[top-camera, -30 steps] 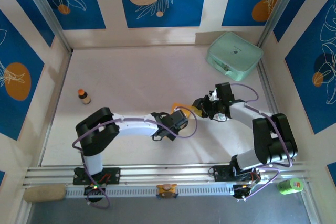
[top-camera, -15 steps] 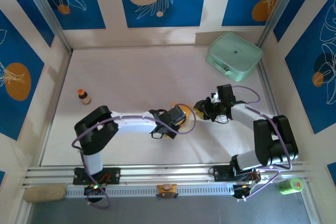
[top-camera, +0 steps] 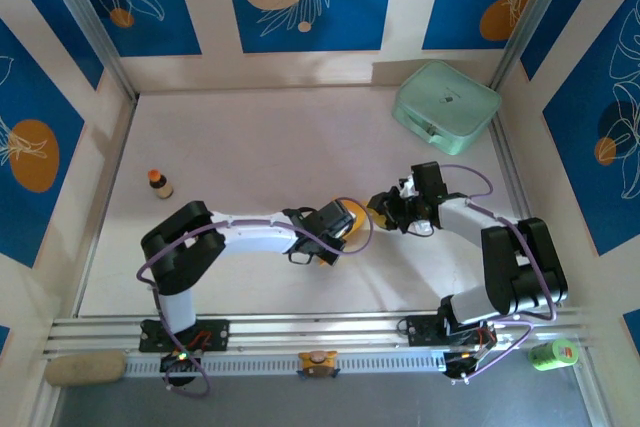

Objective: Fold a paper plane with a square sheet of paper (pick it up from the middle)
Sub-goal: Fold the wing for the fifth time at the center of the table.

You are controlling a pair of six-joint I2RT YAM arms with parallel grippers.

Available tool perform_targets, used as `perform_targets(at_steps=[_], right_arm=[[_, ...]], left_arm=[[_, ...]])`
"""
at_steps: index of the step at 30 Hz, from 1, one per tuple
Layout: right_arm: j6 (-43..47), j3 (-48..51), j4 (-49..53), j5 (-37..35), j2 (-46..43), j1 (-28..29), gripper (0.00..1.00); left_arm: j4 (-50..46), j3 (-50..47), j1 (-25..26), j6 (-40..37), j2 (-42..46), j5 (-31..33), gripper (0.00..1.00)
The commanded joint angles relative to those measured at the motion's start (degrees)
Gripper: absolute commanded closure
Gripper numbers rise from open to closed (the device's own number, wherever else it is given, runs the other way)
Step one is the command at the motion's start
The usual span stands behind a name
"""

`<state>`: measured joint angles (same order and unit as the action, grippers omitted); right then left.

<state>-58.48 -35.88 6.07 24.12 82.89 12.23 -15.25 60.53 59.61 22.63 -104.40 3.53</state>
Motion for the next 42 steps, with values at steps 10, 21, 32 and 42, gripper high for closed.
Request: perform_targets(at_steps=[10,21,32,42], right_arm=[[1.8,-4.2,1.5,2.2,8.2,4.3,0.68],[0.4,-3.8,0.9,2.1,8.3,4.1,0.98],[-0.9,-3.1,-0.6,2.6,7.9,3.9,1.0],[-0.8,-3.1,-0.5,2.6,6.9,3.7,1.0]], left_arm=[[0.1,-1.1,-0.6,0.0,0.9,-1.6,0.81],[0.0,-0.6,-0.6,-1.6,2.4,-0.2,0.75],[-0.5,-0.9,-0.6,-1.7,2.0,0.2,0.85],[-1.2,-0.9,-0.5,-1.4,1.9,2.0,0.83]])
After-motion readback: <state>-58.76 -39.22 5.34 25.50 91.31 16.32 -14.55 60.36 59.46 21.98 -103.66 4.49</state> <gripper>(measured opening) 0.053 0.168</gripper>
